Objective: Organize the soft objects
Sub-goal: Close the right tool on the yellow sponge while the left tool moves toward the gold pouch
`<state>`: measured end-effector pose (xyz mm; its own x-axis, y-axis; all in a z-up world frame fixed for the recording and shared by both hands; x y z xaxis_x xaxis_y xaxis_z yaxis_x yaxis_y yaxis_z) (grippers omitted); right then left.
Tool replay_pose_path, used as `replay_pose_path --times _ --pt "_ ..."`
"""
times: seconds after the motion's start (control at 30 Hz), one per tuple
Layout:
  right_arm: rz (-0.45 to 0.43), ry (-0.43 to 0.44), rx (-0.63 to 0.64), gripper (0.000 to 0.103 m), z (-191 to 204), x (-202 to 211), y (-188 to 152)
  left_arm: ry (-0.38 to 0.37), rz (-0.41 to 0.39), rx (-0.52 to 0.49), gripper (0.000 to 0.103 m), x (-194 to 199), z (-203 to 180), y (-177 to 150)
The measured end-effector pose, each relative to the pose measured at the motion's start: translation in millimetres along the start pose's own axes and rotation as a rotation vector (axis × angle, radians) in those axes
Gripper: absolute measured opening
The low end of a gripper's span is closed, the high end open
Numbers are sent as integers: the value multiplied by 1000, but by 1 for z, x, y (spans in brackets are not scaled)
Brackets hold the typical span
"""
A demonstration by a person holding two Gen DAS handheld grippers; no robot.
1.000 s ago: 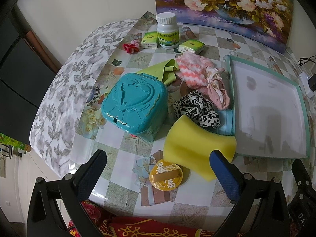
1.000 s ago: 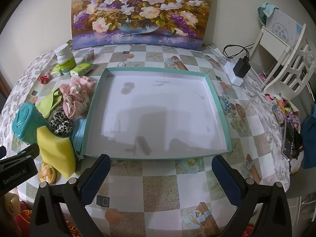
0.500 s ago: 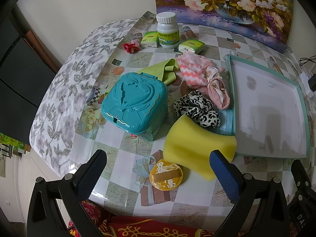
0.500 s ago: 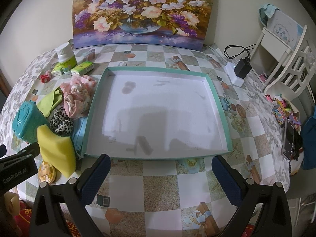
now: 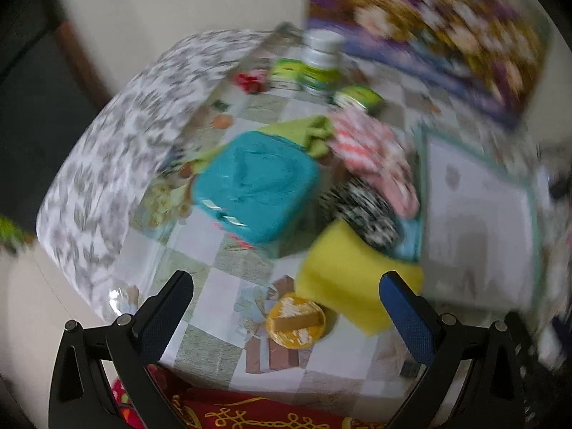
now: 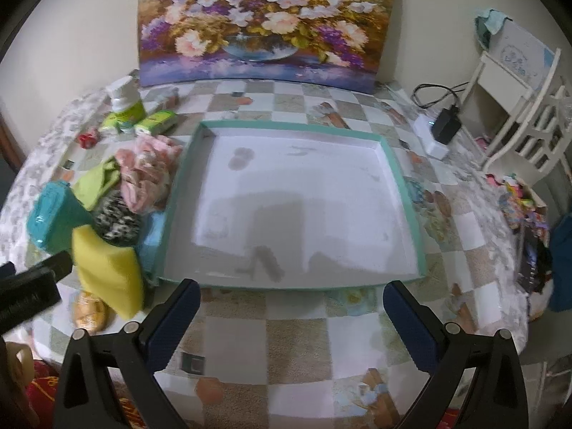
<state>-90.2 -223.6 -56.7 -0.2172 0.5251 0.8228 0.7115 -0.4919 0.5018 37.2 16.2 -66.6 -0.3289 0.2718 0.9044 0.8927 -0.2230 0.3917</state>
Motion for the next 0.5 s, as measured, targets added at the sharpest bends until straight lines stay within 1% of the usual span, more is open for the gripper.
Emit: replay_pose_path --times 0.1,0.2,0.33,0.43,0.5 --pt "-22 92 -2 103 15 6 6 -21 -20 118 103 -1 28 7" --pt "-31 186 24 103 41 9 11 -35 -24 200 103 -5 48 11" --pt "-30 243 92 103 73 7 13 -65 -23 271 103 -11 65 10" --pt "-10 279 148 103 96 2 10 -105 33 298 103 -22 66 5" --pt "-20 283 197 103 110 1 7 -87 80 306 103 -29 66 0"
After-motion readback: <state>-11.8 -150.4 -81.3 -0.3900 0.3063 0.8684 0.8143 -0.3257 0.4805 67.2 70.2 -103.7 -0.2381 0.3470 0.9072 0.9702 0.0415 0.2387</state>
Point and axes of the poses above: each gripper's, at about its wrist camera, not at the fingertips, and x roughly against the way its jaws point, z to its left, y to its top, the point moved 6 cm from there along -x, roughly the way its jaws point, and after that the axes turned 9 degrees about -y, right-handed, at the moved point
